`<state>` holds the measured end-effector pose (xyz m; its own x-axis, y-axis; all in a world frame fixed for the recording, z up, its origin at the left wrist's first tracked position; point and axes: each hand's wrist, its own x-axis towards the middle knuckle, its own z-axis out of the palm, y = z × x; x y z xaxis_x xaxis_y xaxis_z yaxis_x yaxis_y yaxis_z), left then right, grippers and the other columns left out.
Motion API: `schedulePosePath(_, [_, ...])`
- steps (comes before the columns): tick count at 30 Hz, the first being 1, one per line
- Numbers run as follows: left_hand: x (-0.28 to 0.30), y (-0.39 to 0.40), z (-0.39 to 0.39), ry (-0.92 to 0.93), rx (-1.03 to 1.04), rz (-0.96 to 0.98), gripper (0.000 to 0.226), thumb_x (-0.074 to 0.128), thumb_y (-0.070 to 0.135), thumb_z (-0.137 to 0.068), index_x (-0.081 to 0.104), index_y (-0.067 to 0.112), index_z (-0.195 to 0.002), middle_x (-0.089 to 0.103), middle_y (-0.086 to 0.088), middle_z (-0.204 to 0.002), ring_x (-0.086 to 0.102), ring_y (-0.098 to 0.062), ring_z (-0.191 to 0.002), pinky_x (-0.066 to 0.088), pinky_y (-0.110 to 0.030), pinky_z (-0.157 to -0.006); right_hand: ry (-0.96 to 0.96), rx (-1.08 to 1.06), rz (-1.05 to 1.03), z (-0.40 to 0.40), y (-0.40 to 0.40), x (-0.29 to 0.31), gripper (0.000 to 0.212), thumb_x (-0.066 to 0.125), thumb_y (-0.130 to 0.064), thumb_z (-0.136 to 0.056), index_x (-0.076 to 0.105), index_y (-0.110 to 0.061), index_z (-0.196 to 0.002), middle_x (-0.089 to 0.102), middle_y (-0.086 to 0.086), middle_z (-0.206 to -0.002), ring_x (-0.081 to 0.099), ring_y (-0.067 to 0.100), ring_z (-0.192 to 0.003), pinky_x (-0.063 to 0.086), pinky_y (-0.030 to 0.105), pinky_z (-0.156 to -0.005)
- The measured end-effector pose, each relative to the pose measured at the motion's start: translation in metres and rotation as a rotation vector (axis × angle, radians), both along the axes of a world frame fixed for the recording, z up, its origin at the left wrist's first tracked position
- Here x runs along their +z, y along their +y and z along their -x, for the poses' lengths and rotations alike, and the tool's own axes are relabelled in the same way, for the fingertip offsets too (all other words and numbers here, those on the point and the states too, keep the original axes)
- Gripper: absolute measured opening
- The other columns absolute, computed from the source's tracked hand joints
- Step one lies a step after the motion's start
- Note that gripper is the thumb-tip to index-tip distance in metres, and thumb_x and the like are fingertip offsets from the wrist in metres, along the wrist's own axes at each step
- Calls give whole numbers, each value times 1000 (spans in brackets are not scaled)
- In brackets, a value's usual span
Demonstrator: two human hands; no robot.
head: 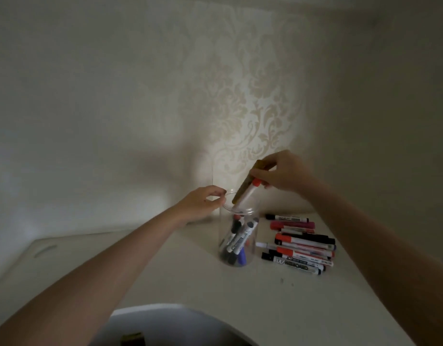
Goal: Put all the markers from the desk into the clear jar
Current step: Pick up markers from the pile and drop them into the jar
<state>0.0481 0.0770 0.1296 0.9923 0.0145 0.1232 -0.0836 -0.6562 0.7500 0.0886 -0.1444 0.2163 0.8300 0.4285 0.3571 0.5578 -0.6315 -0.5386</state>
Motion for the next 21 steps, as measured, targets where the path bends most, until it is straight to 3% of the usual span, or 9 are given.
schedulePosePath(5, [-5,-1,-2,-20,23,28,41,58,38,-98,59,24,-136,60,9,-138,58,-14,-125,47,-42,-109,134,37,115,-7,31,-18,25,70,-34,-81,73,-11,-91,71,-5,-66,61,-4,-48,41,6,-45])
schedulePosePath(9, [-5,2,-3,-28,12,43,39,61,35,-97,61,22,-134,62,7,-136,60,-15,-122,48,-41,-108,102,-23,206,-9,44,-34,49,74,-40,-76,63,-12,-116,74,4,-97,65,9,-73,49,17,-71])
schedulePosePath(11, [-8,3,0,-82,22,63,35,63,31,-96,63,20,-130,64,5,-133,64,-16,-117,49,-36,-105,58,-28,97,-9,39,-36,42,73,-34,-79,63,-14,-115,75,3,-93,64,3,-60,49,11,-61])
schedulePosePath(15, [-9,-14,14,-547,121,2,18,70,13,-91,68,20,-107,69,5,-108,65,-8,-92,51,-16,-79,-93,-125,-47,-12,-14,-44,14,66,-26,-85,72,-18,-96,73,-5,-89,64,2,-68,49,16,-68])
schedulePosePath(17, [-8,-38,21,-676,-23,-28,16,72,5,-86,69,16,-97,70,3,-94,65,-8,-79,52,-13,-71,-39,-213,-9,-13,-56,-65,11,66,-24,-84,73,-19,-91,73,-4,-88,67,10,-76,54,26,-75])
schedulePosePath(19, [-18,-68,22,-599,-241,-101,14,72,5,-86,71,13,-97,72,1,-92,66,-6,-78,53,-12,-74,104,-300,115,-9,-94,-97,8,67,-20,-82,73,-20,-88,75,0,-90,69,18,-86,55,36,-85])
schedulePosePath(21, [-37,-98,16,-403,-376,-228,20,71,12,-88,70,14,-108,70,1,-105,65,-3,-87,53,-15,-83,202,-336,200,-2,-122,-129,11,69,-19,-79,72,-21,-89,74,3,-95,68,21,-91,54,36,-86])
